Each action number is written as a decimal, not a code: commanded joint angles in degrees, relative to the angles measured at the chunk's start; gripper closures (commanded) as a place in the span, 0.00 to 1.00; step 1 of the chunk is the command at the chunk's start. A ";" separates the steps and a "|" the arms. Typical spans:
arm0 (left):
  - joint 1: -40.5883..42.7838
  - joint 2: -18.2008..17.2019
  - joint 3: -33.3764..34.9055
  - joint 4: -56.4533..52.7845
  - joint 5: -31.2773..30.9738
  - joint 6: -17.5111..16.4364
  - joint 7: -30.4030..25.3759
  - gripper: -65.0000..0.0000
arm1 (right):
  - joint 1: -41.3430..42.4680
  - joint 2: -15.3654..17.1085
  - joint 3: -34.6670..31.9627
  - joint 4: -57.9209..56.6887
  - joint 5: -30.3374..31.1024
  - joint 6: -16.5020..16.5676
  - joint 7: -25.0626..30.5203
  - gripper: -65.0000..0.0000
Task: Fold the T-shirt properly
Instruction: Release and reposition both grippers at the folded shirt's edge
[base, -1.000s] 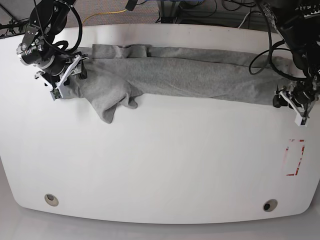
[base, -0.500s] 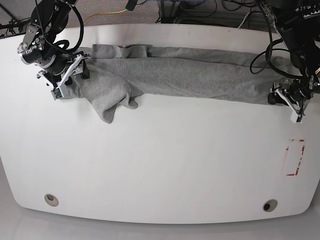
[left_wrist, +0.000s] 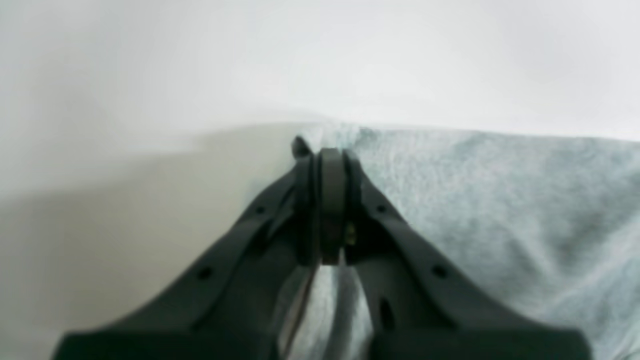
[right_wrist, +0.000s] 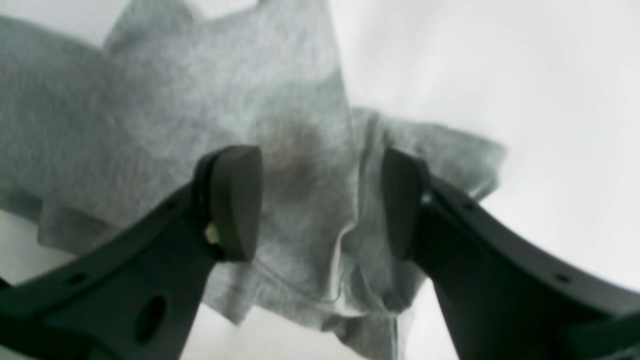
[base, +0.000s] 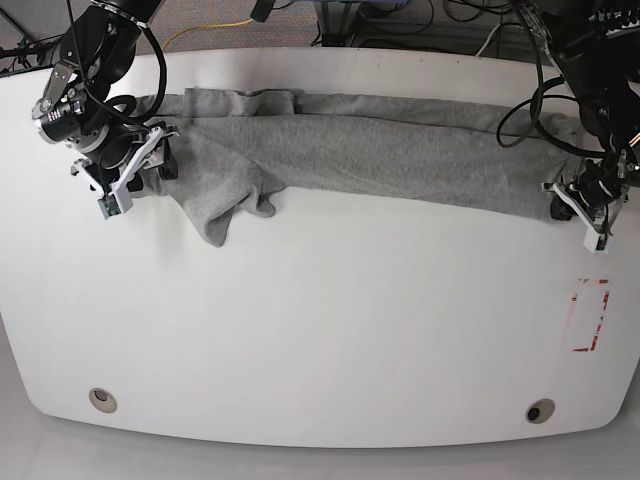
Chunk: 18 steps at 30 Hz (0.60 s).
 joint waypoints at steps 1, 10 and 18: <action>-1.13 -1.33 -0.34 4.65 -1.12 -0.08 -1.18 1.00 | 2.83 0.90 1.38 -1.05 0.49 -0.05 1.24 0.44; -1.13 -1.33 -0.16 7.46 -1.21 -0.08 -1.10 1.00 | 13.81 1.08 0.59 -15.81 0.49 -0.05 1.24 0.44; -0.60 -1.33 -0.43 10.98 -1.21 -0.08 -1.10 1.00 | 19.00 0.99 -5.74 -25.92 0.49 -0.05 3.17 0.44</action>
